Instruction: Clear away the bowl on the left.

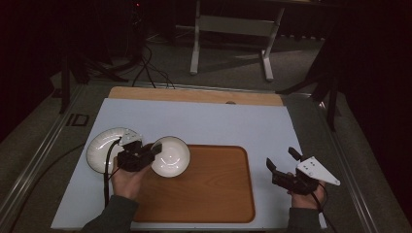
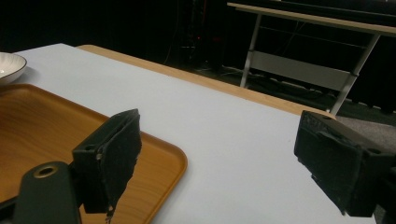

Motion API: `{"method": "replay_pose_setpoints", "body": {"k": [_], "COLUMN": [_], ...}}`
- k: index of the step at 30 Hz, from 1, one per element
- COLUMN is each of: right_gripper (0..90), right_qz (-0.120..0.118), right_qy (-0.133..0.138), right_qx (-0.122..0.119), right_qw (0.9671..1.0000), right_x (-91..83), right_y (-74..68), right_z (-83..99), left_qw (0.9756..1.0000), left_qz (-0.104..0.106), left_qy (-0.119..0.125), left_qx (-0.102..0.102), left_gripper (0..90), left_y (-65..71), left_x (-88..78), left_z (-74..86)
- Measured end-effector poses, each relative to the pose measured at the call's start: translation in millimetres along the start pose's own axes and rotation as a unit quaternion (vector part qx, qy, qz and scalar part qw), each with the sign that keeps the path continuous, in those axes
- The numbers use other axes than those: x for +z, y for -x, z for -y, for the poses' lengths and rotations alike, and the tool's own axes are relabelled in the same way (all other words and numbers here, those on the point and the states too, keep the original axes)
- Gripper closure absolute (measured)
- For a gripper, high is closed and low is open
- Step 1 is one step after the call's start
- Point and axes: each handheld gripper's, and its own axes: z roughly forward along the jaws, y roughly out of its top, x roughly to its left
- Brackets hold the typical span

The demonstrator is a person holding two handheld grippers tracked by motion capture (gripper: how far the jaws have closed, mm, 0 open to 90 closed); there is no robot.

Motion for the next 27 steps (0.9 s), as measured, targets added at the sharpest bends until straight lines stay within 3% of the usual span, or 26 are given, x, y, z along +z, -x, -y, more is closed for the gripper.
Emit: {"method": "replay_pose_setpoints", "body": {"k": [27], "right_gripper": [14.3], "right_qz": [0.001], "right_qy": [0.001], "right_qx": [0.000], "right_qw": [1.0000], "right_x": [-0.6], "right_y": [0.2], "right_z": [0.3], "left_qw": [0.9988], "left_qz": [0.013], "left_qy": [-0.045], "left_qx": [0.010], "left_gripper": [80.0], "left_y": [9.8], "left_x": [19.5], "left_z": [17.0]}}
